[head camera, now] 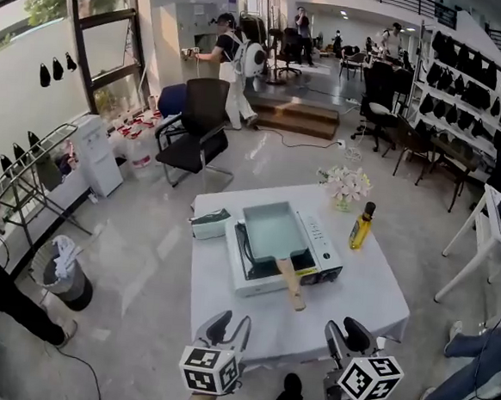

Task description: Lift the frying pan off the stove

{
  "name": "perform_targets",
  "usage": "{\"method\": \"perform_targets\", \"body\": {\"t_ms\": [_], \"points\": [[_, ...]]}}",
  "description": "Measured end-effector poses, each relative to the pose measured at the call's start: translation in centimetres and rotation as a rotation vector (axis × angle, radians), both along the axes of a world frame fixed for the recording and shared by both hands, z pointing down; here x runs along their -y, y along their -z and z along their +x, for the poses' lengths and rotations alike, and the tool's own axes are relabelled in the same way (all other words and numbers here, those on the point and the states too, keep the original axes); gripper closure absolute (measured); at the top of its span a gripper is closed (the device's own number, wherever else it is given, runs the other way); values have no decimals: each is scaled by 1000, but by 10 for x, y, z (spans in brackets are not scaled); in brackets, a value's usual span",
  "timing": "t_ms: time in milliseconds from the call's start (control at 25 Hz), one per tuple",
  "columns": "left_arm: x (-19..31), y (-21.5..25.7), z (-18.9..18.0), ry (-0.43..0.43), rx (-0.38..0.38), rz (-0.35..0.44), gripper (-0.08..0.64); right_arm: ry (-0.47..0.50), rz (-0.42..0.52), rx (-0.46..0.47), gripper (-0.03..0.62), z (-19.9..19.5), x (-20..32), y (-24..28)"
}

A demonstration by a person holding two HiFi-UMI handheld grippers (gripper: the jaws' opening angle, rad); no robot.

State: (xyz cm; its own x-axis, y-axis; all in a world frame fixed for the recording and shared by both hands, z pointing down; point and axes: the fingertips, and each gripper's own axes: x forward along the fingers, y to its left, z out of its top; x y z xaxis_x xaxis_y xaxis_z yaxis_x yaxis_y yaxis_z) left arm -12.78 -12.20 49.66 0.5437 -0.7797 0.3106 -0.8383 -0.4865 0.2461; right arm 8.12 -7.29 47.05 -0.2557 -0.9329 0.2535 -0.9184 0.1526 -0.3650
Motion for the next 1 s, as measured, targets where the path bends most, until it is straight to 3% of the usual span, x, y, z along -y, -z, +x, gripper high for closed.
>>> {"method": "perform_targets", "body": {"t_ms": [640,1000], "points": [[70,8,18,166,15,0,417,167,-11,89,414,27,106,0],[92,9,21,232,-16,-28,416,287,-35,155,416,16,140,-5]]}}
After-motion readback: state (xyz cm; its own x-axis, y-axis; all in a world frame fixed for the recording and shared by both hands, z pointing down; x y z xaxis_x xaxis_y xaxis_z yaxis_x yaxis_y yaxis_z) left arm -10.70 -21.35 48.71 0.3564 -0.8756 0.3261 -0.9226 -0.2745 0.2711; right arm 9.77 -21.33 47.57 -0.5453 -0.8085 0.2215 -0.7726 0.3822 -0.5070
